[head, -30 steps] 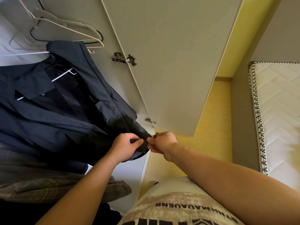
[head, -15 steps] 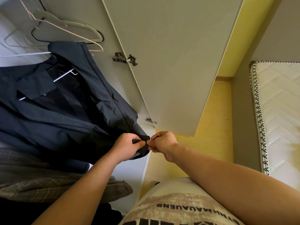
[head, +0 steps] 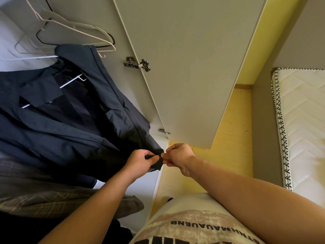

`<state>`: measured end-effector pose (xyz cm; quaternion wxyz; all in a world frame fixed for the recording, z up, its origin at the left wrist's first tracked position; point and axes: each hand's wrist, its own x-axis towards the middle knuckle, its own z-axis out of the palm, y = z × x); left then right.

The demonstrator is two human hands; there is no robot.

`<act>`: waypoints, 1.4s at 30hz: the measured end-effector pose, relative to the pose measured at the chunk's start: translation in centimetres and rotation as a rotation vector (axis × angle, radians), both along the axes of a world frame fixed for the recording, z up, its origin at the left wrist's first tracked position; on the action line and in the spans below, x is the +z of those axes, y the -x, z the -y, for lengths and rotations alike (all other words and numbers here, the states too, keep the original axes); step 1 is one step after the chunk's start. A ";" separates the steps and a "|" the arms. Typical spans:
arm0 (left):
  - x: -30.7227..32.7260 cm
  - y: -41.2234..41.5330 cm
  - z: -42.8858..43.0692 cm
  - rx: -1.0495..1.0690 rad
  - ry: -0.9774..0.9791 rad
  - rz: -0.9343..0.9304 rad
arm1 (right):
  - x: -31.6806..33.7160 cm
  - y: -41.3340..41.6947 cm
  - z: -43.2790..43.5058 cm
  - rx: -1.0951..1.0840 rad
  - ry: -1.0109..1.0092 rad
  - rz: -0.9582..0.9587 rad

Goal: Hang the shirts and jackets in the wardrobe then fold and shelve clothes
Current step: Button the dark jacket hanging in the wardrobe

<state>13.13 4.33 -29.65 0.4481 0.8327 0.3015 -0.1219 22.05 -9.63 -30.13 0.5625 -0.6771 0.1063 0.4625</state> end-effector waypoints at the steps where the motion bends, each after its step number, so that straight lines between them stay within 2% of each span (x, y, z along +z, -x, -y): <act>1: -0.2 0.1 0.0 0.010 -0.023 0.014 | 0.0 0.0 -0.1 -0.011 -0.005 0.002; 5: -0.5 0.6 0.3 0.100 -0.083 0.159 | 0.0 0.1 -0.5 -0.030 -0.044 0.005; 10: -0.3 1.0 0.5 -0.023 -0.123 0.271 | 0.1 0.1 -0.2 0.001 -0.110 0.009; 14: 0.0 0.9 0.4 0.000 -0.148 0.309 | 0.2 0.2 -0.1 0.011 -0.170 -0.008; 25: 0.8 0.6 0.4 0.017 -0.051 0.273 | -0.4 -0.2 -0.5 -0.017 -0.125 0.026; 37: -0.1 -0.4 0.6 0.117 -0.111 0.303 | -0.2 -0.2 -0.5 0.002 -0.197 -0.143; 42: -0.5 -0.4 0.5 0.105 -0.241 0.227 | 0.1 -0.3 -0.8 0.114 -0.088 -0.023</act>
